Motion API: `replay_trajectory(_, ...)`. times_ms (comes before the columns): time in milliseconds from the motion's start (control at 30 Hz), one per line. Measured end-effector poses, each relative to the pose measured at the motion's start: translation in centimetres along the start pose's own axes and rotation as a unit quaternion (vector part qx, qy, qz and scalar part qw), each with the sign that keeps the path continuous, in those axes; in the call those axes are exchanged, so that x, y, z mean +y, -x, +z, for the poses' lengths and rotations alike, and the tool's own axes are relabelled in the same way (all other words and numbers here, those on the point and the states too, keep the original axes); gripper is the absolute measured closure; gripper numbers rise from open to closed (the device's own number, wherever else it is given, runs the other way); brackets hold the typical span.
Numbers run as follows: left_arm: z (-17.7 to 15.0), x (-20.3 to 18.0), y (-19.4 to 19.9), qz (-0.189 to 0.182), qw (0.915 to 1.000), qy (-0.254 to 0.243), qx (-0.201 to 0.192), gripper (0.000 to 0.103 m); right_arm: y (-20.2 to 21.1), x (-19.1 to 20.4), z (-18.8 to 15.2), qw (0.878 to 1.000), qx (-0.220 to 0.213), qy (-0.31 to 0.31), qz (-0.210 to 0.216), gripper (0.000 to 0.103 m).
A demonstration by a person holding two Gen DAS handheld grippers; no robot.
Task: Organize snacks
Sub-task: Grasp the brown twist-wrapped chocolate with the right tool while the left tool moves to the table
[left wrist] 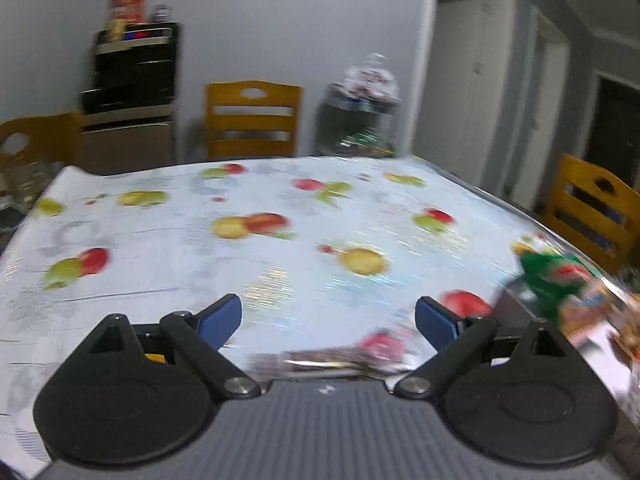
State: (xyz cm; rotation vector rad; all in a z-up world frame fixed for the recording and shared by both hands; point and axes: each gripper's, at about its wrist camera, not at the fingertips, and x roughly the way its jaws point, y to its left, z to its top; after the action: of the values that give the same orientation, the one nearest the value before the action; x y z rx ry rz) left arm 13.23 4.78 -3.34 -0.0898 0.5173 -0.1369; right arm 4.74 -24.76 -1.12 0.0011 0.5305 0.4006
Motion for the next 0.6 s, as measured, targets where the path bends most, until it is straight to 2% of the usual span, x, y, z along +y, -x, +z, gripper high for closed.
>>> replay_trajectory(100, 0.5, 2.5, -0.1, 0.04, 0.9989, 0.024, -0.005, 0.008, -2.8, 2.1, 0.6, 1.0, 0.016, -0.01, 0.024, 0.0)
replay_trajectory(200, 0.6, 4.0, 0.0, 0.04, 0.9979, 0.051, -0.002, 0.008, -6.0, 4.1, 0.8, 0.998, 0.04, -0.011, 0.039, 0.001)
replay_trajectory(267, 0.7, 4.2, 0.2, 0.038, 0.9981, 0.049, -0.003, 0.008, -8.1, 5.3, 0.8, 0.998, 0.059, -0.007, 0.035, 0.003)
replay_trajectory(367, 0.5, 3.4, 0.2, 0.032, 0.9987, 0.04, -0.002, 0.008, -10.6, 6.3, 0.8, 0.997, 0.074, -0.006, 0.032, 0.011)
replay_trajectory(600, -0.3, 2.6, -1.7, 0.025, 0.9989, 0.03, 0.025, 0.008, -14.7, 8.2, 0.0, 0.994, 0.103, 0.016, 0.023, 0.037)
